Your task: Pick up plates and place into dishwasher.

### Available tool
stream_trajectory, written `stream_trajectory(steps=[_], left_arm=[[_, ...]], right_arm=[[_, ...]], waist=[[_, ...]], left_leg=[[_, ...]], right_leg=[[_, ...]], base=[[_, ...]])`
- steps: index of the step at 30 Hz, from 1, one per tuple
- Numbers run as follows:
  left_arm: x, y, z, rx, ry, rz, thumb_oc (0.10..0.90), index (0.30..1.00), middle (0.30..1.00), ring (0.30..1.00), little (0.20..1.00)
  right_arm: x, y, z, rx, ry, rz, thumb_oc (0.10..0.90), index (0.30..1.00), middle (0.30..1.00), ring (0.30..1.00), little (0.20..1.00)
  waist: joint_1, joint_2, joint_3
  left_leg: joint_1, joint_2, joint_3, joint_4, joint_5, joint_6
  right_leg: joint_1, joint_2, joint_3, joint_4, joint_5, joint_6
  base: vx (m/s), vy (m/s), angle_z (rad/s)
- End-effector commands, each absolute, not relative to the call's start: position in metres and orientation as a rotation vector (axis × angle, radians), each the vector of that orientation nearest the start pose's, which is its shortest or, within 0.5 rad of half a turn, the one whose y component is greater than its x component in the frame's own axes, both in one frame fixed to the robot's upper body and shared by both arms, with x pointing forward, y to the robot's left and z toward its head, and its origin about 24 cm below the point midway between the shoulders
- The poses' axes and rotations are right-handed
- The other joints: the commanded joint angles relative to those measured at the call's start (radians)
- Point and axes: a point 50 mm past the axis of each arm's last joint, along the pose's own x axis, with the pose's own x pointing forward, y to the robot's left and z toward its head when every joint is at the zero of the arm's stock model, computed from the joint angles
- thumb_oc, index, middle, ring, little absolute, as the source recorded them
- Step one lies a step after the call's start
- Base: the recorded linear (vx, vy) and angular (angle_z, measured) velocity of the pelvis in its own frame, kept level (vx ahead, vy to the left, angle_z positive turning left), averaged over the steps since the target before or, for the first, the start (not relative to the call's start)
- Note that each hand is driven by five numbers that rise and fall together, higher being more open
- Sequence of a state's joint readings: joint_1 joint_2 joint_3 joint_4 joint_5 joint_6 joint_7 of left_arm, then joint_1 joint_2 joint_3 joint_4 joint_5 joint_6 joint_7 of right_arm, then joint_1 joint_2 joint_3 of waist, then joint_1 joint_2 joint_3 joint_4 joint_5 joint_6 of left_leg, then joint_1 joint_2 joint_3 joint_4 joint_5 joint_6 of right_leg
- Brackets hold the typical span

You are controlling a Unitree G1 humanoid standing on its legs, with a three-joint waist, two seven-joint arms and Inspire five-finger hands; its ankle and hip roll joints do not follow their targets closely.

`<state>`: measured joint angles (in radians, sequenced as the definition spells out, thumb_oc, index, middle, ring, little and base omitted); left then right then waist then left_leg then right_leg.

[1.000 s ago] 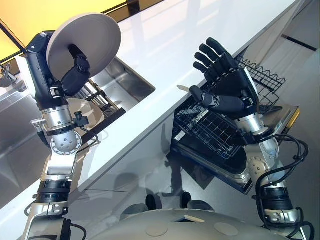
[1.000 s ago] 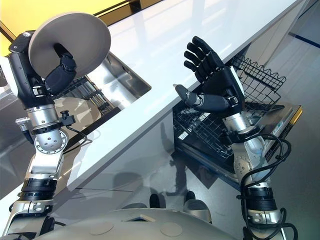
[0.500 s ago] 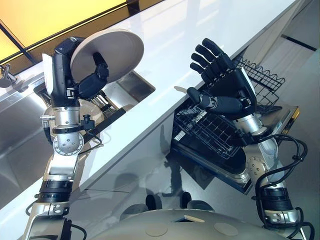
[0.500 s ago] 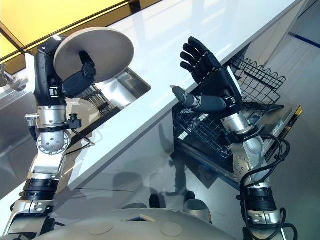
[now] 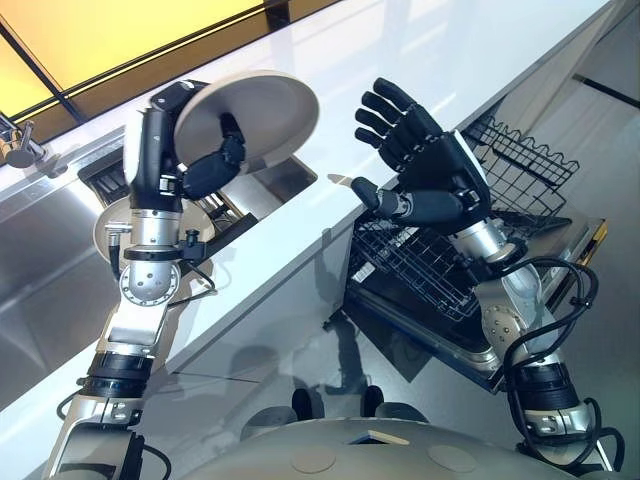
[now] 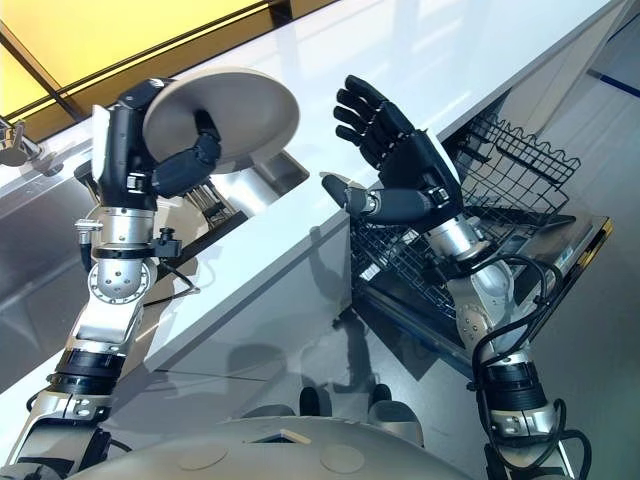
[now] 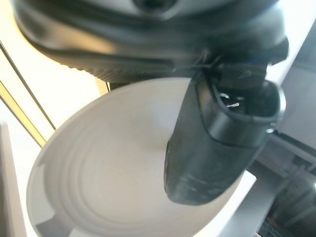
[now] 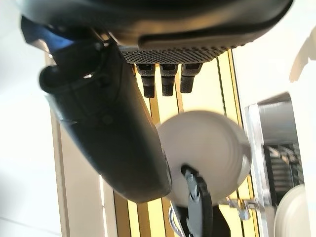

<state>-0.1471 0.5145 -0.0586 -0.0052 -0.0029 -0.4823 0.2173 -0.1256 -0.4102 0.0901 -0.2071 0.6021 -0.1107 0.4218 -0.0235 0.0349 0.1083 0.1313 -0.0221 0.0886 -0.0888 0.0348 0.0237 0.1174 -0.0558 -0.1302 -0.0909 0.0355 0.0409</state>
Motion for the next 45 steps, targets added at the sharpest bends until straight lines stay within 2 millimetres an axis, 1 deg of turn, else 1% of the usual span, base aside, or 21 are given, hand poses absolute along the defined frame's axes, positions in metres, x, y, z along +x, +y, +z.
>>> stream_trajectory(steps=[1,4,6,10,16,19,24,25,26,27,28,29,35,41,43,45], left_arm=[[0.281,0.2,0.189,0.415,-0.859,-0.031,0.1,0.3,0.3,0.3,0.2],[0.281,0.189,0.189,0.402,-0.867,-0.077,0.1,0.3,0.3,0.3,0.2],[0.281,0.181,0.189,0.387,-0.868,-0.123,0.1,0.3,0.3,0.3,0.2],[0.282,0.172,0.189,0.371,-0.864,-0.18,0.1,0.3,0.3,0.3,0.2],[0.28,0.161,0.187,0.374,-0.855,-0.26,0.1,0.3,0.3,0.3,0.2],[0.279,0.157,0.186,0.379,-0.852,-0.29,0.1,0.3,0.3,0.3,0.2],[0.279,0.153,0.187,0.375,-0.853,-0.328,0.1,0.3,0.3,0.3,0.2],[0.279,0.152,0.187,0.377,-0.854,-0.334,0.1,0.3,0.3,0.3,0.2],[0.28,0.152,0.187,0.377,-0.854,-0.336,0.1,0.3,0.3,0.3,0.2],[0.28,0.152,0.187,0.376,-0.854,-0.342,0.1,0.3,0.3,0.3,0.2],[0.28,0.151,0.188,0.375,-0.853,-0.347,0.1,0.3,0.3,0.3,0.2],[0.28,0.151,0.188,0.374,-0.853,-0.35,0.1,0.3,0.3,0.3,0.2],[0.278,0.146,0.184,0.379,-0.832,-0.392,0.1,0.3,0.3,0.3,0.2],[0.28,0.147,0.181,0.389,-0.811,-0.413,0.1,0.3,0.3,0.3,0.2],[0.281,0.147,0.181,0.387,-0.81,-0.413,0.1,0.3,0.3,0.3,0.2],[0.281,0.146,0.181,0.387,-0.812,-0.415,0.1,0.3,0.3,0.3,0.2]], right_arm=[[0.256,-0.154,0.197,0.057,-0.75,0.616,0.8,0.9,0.9,0.9,0.9],[0.253,-0.148,0.207,0.002,-0.819,0.619,0.8,0.9,0.9,0.9,0.9],[0.254,-0.143,0.211,-0.021,-0.831,0.642,0.8,0.9,0.9,0.9,0.9],[0.257,-0.138,0.215,-0.05,-0.822,0.649,0.8,0.9,0.9,0.9,0.9],[0.263,-0.132,0.212,-0.095,-0.765,0.676,0.8,0.9,0.9,0.9,0.9],[0.268,-0.13,0.205,-0.1,-0.691,0.707,0.8,0.9,0.9,0.9,0.9],[0.273,-0.128,0.198,-0.118,-0.634,0.722,0.8,0.9,0.9,0.9,0.9],[0.275,-0.127,0.196,-0.132,-0.617,0.722,0.679,0.796,0.796,0.796,0.779],[0.275,-0.127,0.196,-0.135,-0.613,0.722,0.525,0.665,0.665,0.665,0.625],[0.276,-0.128,0.195,-0.135,-0.603,0.721,0.399,0.556,0.556,0.556,0.499],[0.277,-0.128,0.194,-0.135,-0.597,0.719,0.38,0.54,0.54,0.54,0.48],[0.278,-0.128,0.194,-0.136,-0.595,0.717,0.1,0.3,0.3,0.3,0.2],[0.28,-0.126,0.193,-0.128,-0.578,0.711,0.1,0.3,0.3,0.3,0.2],[0.283,-0.127,0.192,-0.131,-0.56,0.709,0.1,0.3,0.3,0.3,0.2],[0.284,-0.128,0.191,-0.131,-0.552,0.703,0.122,0.319,0.319,0.319,0.222],[0.285,-0.128,0.19,-0.133,-0.542,0.699,0.116,0.314,0.314,0.314,0.216]], waist=[[0.005,-0.002,-0.124],[0.007,-0.001,-0.122],[0.012,-0.003,-0.121],[0.017,-0.007,-0.12],[0.023,-0.01,-0.117],[0.023,-0.012,-0.116],[0.027,-0.015,-0.114],[0.027,-0.016,-0.113],[0.027,-0.016,-0.113],[0.027,-0.016,-0.113],[0.027,-0.015,-0.114],[0.027,-0.015,-0.113],[0.03,-0.016,-0.105],[0.03,-0.018,-0.102],[0.028,-0.018,-0.102],[0.027,-0.018,-0.102]], left_leg=[[0.009,-0.026,-0.008,0.024,-0.109,-0.008],[0.01,-0.027,-0.012,0.021,-0.108,-0.006],[0.008,-0.028,-0.014,0.022,-0.108,-0.006],[0.006,-0.029,-0.017,0.025,-0.109,-0.006],[0.005,-0.028,-0.02,0.025,-0.107,-0.007],[0.006,-0.028,-0.021,0.023,-0.106,-0.007],[0.005,-0.028,-0.023,0.023,-0.104,-0.008],[0.005,-0.028,-0.024,0.022,-0.103,-0.009],[0.005,-0.028,-0.024,0.022,-0.103,-0.009],[0.006,-0.028,-0.024,0.021,-0.102,-0.009],[0.006,-0.027,-0.024,0.021,-0.102,-0.009],[0.006,-0.028,-0.024,0.021,-0.103,-0.009],[0.007,-0.031,-0.027,0.036,-0.111,-0.005],[0.006,-0.033,-0.024,0.047,-0.117,-0.003],[0.007,-0.031,-0.023,0.046,-0.116,-0.003],[0.009,-0.029,-0.024,0.043,-0.115,-0.004]], right_leg=[[-0.016,0.061,-0.037,0.111,-0.145,0.009],[-0.016,0.062,-0.038,0.112,-0.146,0.009],[-0.015,0.061,-0.041,0.113,-0.148,0.009],[-0.015,0.06,-0.045,0.114,-0.149,0.009],[-0.014,0.06,-0.049,0.113,-0.148,0.009],[-0.013,0.061,-0.05,0.113,-0.148,0.008],[-0.012,0.06,-0.054,0.114,-0.149,0.008],[-0.012,0.06,-0.055,0.113,-0.148,0.008],[-0.012,0.06,-0.055,0.113,-0.148,0.007],[-0.011,0.06,-0.055,0.113,-0.148,0.007],[-0.011,0.06,-0.055,0.113,-0.15,0.007],[-0.01,0.06,-0.056,0.113,-0.15,0.007],[-0.007,0.059,-0.053,0.112,-0.148,0.005],[-0.005,0.061,-0.047,0.108,-0.147,0.003],[-0.004,0.062,-0.044,0.108,-0.147,0.002],[-0.004,0.064,-0.044,0.109,-0.148,0.002]], base=[[-0.01,0.012,0.06],[-0.01,0.014,0.05],[-0.01,0.006,0.04],[0.0,0.0,0.0],[0.0,-0.003,0.02],[0.0,0.0,0.0],[0.0,0.0,0.0],[0.0,0.0,0.0],[0.0,0.0,0.0],[0.0,0.0,0.0],[0.0,0.0,0.0],[0.0,0.0,0.0],[0.0,0.0,0.0],[0.0,0.0,0.0],[0.0,0.0,0.0],[0.0,0.0,0.0]])
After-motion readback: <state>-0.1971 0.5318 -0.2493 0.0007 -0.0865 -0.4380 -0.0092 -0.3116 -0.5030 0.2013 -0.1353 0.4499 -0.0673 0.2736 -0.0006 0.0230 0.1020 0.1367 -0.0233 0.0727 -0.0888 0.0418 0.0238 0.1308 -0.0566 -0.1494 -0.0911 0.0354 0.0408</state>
